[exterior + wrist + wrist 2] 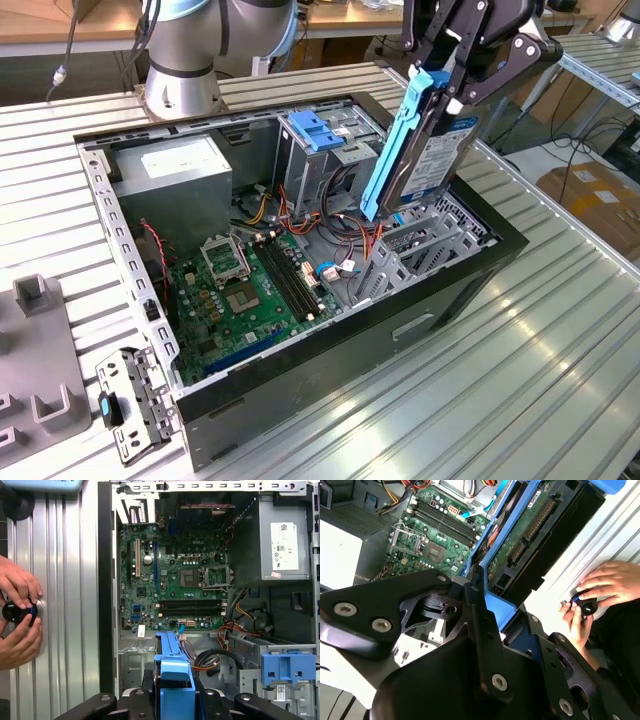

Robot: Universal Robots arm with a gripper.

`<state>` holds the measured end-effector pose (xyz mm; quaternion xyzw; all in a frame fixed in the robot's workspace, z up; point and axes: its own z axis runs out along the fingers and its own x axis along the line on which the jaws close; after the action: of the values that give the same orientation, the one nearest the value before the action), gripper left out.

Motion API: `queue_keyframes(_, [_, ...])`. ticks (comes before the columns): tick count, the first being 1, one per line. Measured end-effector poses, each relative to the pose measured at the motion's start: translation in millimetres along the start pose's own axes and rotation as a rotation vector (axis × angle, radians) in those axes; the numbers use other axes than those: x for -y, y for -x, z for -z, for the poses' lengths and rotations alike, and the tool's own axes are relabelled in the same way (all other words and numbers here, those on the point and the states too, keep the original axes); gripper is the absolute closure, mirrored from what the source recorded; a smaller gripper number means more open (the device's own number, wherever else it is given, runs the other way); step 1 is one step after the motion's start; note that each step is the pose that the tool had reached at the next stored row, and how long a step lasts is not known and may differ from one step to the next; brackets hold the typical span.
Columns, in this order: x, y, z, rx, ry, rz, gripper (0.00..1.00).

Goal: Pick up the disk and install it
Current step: 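Insert the disk into the insertion slot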

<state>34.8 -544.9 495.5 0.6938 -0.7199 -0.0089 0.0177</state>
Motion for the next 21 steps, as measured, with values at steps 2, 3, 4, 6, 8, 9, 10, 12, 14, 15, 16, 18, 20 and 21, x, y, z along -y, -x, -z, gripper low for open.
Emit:
queue_keyframes(2, [2.5,-1.5,-1.6,-0.0009,0.0001,0.000,0.63])
queue_keyframes(3, [4.3,-4.4,-3.7,-0.0007,0.0000,0.000,0.63])
queue_keyframes(4, [5.2,-5.9,-4.6,-0.0008,0.0000,0.000,0.63])
queue_keyframes(6, [7.4,-8.9,-6.9,-0.0009,-0.0001,0.000,0.63])
queue_keyframes(8, [9.7,-9.8,-8.7,-0.0014,-0.0001,0.000,0.63])
queue_keyframes(9, [11.1,-10.1,-9.6,-0.0020,-0.0001,0.000,0.63])
queue_keyframes(10, [12.4,-10.3,-10.4,-0.0024,-0.0001,0.000,0.63])
queue_keyframes(12, [15.4,-10.7,-12.2,-0.0032,-0.0004,0.000,0.63])
queue_keyframes(14, [18.8,-10.8,-14.0,-0.0043,-0.0020,0.000,0.63])
queue_keyframes(15, [19.0,-11.1,-15.0,-0.0039,-0.0061,0.000,0.63])
queue_keyframes(16, [19.1,-11.2,-15.4,-0.0040,-0.0093,0.000,0.63])
queue_keyframes(18, [19.3,-11.4,-16.6,-0.0036,-0.0181,0.000,0.63])
queue_keyframes(20, [19.6,-11.5,-18.7,-0.0033,-0.0241,0.000,0.63])
queue_keyframes(21, [20.4,-11.5,-19.9,-0.0034,-0.0250,0.000,0.63])
